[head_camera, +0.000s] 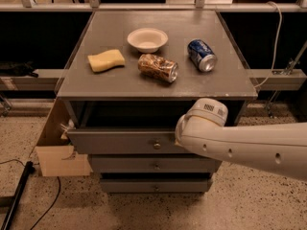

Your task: Open top drawer

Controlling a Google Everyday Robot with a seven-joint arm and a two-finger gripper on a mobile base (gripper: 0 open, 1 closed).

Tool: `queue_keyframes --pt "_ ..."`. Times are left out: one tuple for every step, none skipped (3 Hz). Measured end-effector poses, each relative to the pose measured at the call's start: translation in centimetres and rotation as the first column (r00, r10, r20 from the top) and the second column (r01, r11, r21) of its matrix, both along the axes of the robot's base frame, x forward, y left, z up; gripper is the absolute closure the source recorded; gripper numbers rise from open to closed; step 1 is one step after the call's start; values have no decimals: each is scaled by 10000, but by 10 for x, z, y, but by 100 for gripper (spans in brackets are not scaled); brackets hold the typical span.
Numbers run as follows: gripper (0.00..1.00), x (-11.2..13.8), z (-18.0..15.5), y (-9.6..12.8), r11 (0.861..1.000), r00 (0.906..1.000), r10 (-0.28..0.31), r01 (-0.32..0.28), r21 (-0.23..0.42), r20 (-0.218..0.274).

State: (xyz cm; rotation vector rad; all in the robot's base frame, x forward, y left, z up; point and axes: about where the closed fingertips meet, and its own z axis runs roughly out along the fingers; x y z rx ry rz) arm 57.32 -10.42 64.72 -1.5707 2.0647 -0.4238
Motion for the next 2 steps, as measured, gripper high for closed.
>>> queue_keyframes --pt "84 0 0 0 10000 10000 0 0 0 1" --pt "62 0 0 0 10000 10000 0 0 0 1"
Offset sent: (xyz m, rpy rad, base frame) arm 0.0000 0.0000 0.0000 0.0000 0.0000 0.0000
